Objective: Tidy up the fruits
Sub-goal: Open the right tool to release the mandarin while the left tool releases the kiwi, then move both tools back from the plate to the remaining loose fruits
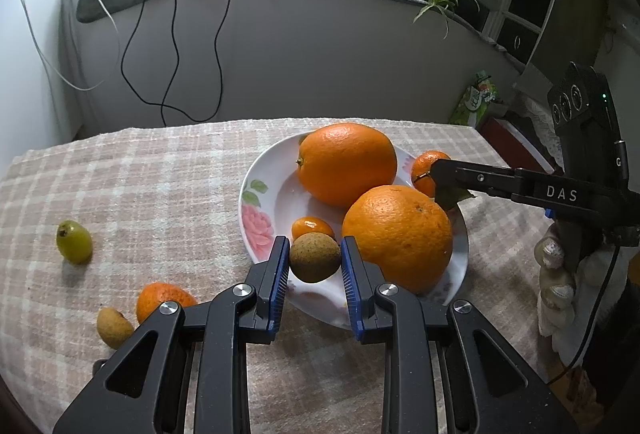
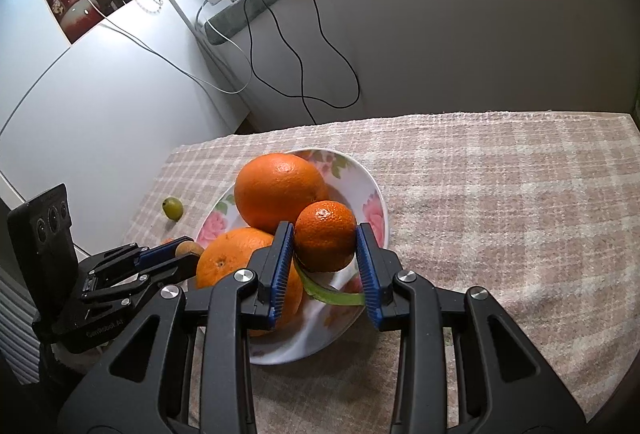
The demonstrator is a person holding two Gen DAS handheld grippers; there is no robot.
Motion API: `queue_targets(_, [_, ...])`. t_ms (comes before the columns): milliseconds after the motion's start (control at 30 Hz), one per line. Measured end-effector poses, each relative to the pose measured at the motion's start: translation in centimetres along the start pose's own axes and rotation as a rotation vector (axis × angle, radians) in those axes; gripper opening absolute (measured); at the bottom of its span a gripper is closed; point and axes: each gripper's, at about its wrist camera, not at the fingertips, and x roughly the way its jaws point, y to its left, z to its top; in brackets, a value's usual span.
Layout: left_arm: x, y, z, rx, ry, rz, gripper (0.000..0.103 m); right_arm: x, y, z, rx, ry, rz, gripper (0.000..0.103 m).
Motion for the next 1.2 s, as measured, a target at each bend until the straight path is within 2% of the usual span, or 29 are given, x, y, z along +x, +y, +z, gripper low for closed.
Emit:
queue_targets(533, [0.0,-0.1,0.1,0.009,0.005,0.017,0.025,0.2,0.1,0.2,-0.001,-0.002,-0.007,0.036])
queue_targets(600, [0.0,-0.1,0.1,0.008,0.002,0.016,0.031,-0.1,0.0,0.3,0.003,-0.008,-0.004,0.039])
queue_targets(633, [0.0,-0.1,0.1,0.008,0.001,0.016,0.032,-0.1,0.0,0.3,0.005,-0.011,-0.006,0.043])
queue_targets(700, [-0.1,-0.2,0.1,0.008,-0.001,0.015,0.042,-0.4,0.0,0.4,0.004,-0.018,-0.009,0.057])
queue_targets(733, [-0.1,-0.2,0.1,0.009,-0.003,0.021,0.044,-0.5,0.0,0.4,0.003,-0.023,-0.012,0.067])
queue_targets(767, [-0.2,-0.1,0.1,0.007,-0.004,0.022,0.046,-0.6,0.1,0.4,0.001,-0.030,-0.014,0.073])
queue_targets(967, [-0.4,0.1,0.0,-0.002,-0.003,0.018,0.046,-1.0,0.2,0.4,0.001,-0.043,-0.018,0.085])
queue_targets(1200, [-0.7,0.2,-0.2,-0.007,-0.006,0.016,0.053,-1.3,0.4,0.4,0.005,-0.051,-0.020,0.087])
